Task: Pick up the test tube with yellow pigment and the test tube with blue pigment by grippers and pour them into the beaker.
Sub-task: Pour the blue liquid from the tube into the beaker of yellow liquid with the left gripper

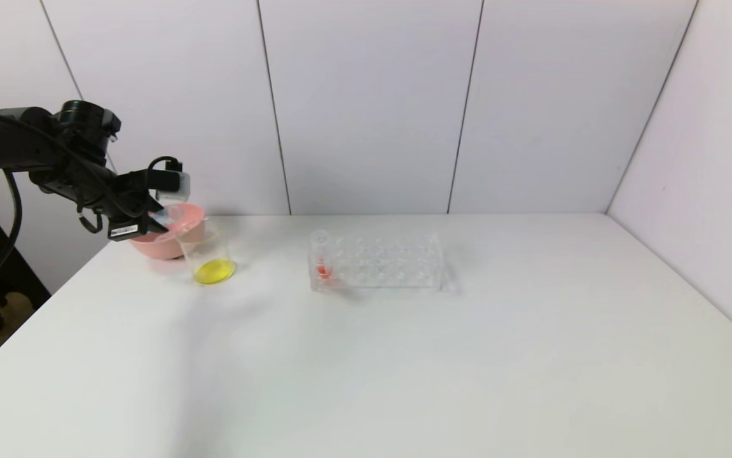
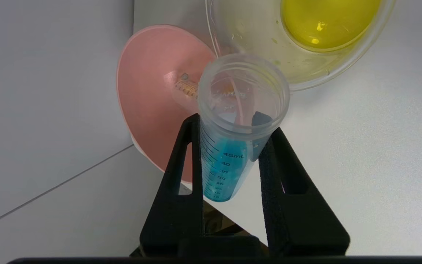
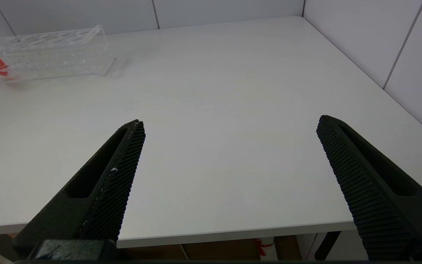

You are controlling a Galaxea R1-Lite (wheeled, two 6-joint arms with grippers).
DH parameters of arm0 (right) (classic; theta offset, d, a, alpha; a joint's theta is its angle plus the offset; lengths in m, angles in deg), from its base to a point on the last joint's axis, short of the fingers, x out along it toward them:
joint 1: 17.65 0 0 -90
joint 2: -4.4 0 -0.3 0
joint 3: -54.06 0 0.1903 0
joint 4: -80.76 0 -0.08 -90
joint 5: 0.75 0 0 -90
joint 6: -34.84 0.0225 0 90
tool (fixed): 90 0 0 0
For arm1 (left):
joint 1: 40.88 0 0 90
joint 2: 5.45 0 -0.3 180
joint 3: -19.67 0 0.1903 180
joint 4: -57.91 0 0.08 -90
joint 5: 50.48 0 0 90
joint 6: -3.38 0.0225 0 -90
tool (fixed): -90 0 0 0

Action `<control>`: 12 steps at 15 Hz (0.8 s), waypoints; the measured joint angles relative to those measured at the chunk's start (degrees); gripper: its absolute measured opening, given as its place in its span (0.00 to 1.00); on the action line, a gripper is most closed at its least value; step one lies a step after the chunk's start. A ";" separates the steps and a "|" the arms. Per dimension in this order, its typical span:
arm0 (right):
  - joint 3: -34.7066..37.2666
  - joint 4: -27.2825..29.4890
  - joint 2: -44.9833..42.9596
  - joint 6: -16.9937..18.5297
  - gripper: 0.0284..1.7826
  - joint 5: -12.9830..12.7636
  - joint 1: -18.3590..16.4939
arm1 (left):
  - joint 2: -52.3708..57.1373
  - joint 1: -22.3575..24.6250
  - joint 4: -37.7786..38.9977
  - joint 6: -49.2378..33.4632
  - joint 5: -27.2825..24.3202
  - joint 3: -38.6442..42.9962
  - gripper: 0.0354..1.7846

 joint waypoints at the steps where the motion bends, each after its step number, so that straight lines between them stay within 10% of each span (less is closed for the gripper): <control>1: 0.00 0.00 0.00 0.02 0.96 0.00 0.00 | 0.07 -0.28 0.00 -0.01 0.71 0.00 0.24; 12: 0.00 0.02 0.00 0.00 0.96 0.00 0.00 | 0.16 -3.17 0.55 0.07 8.57 0.00 0.24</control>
